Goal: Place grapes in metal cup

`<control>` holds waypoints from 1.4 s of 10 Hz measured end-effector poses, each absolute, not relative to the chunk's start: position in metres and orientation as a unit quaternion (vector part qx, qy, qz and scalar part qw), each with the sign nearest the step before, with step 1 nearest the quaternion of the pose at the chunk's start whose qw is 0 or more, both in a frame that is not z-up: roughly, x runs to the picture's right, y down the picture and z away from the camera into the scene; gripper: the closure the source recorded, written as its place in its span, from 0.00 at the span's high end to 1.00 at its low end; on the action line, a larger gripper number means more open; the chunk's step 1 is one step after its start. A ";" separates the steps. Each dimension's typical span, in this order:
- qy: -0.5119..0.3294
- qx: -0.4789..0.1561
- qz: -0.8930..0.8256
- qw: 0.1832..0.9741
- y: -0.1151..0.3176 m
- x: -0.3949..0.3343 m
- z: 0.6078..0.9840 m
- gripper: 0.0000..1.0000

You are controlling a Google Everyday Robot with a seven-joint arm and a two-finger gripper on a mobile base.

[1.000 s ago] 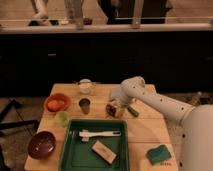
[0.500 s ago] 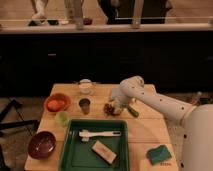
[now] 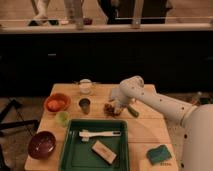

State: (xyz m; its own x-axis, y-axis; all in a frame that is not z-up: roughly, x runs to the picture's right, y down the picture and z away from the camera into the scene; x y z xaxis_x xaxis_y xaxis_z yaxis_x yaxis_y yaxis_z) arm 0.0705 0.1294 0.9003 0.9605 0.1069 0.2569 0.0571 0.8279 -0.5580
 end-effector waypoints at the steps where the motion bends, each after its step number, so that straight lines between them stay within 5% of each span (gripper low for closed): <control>1: -0.140 -0.293 0.013 0.946 0.129 0.071 0.900 0.00; 14: 0.010 -0.075 -0.317 0.945 0.064 0.013 0.819 0.00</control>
